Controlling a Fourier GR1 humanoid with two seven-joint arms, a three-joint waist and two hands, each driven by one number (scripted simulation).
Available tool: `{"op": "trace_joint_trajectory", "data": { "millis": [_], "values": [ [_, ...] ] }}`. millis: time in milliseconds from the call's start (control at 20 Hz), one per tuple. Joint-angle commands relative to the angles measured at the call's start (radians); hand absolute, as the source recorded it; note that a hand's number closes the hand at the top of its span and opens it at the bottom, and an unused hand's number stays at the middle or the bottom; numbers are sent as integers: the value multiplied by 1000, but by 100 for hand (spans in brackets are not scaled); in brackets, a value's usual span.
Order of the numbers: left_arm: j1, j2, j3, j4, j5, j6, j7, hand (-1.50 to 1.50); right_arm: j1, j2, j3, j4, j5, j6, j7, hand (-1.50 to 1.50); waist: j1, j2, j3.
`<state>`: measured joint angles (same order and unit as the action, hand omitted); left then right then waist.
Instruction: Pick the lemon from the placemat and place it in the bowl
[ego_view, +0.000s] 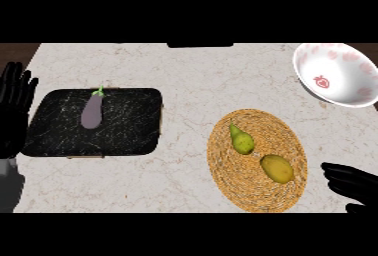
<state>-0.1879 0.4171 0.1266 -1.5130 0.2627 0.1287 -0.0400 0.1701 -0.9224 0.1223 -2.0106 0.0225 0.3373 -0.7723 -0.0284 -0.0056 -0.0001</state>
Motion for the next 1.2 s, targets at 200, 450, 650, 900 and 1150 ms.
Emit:
{"op": "trace_joint_trajectory", "data": {
  "millis": [200,450,650,900,1150],
  "values": [
    [-39,-11,-14,16,-31,13,-1,0,-29,-281,-180,-4,150,117,46,-150,10,3,-1],
    [-44,-21,-17,0,-12,-9,25,0,-19,-322,-137,-54,305,120,66,-150,26,4,0],
    [-60,-40,-21,36,-47,-9,-1,0,-58,-266,-86,17,380,146,51,-150,32,8,0],
    [-25,-14,26,26,-17,-70,-2,0,-102,-183,-16,65,500,140,56,-150,36,7,0],
    [-89,-56,3,60,-71,-24,7,0,-108,-99,50,85,595,142,83,-150,27,6,0]
  ]
}}
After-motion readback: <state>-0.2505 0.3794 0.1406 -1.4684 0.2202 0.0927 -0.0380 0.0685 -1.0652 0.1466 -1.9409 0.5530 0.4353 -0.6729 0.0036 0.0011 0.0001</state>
